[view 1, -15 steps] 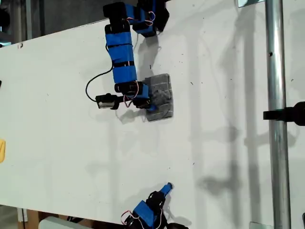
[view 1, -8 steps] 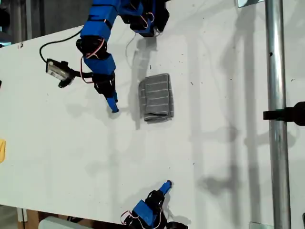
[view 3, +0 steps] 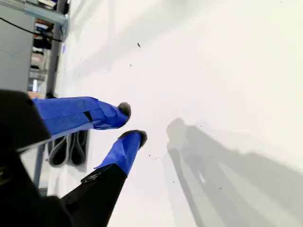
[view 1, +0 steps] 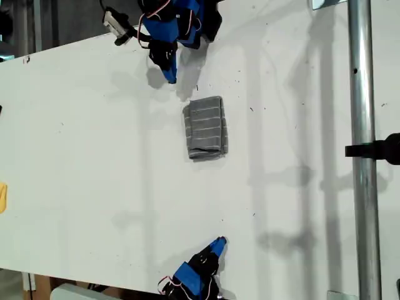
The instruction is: Grasp corners of a towel and fold twice.
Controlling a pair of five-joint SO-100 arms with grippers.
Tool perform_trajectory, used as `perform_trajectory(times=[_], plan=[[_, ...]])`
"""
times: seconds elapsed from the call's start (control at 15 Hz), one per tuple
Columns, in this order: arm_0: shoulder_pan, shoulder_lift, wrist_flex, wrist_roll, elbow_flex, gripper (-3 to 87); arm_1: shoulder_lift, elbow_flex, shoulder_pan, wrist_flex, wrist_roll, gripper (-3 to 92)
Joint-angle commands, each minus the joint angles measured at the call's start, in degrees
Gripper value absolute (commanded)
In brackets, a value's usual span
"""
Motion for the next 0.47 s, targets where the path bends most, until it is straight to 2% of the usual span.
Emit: perform_trajectory(times=[0.0, 0.4], plan=[[-0.62, 0.09, 0.18, 0.35, 0.44, 6.8, 0.7, 5.8, 0.53, 1.76, 2.81, 4.9], [-0.62, 0.09, 0.18, 0.35, 0.44, 6.8, 1.14, 5.1, 0.26, 1.85, 1.58, 6.1]])
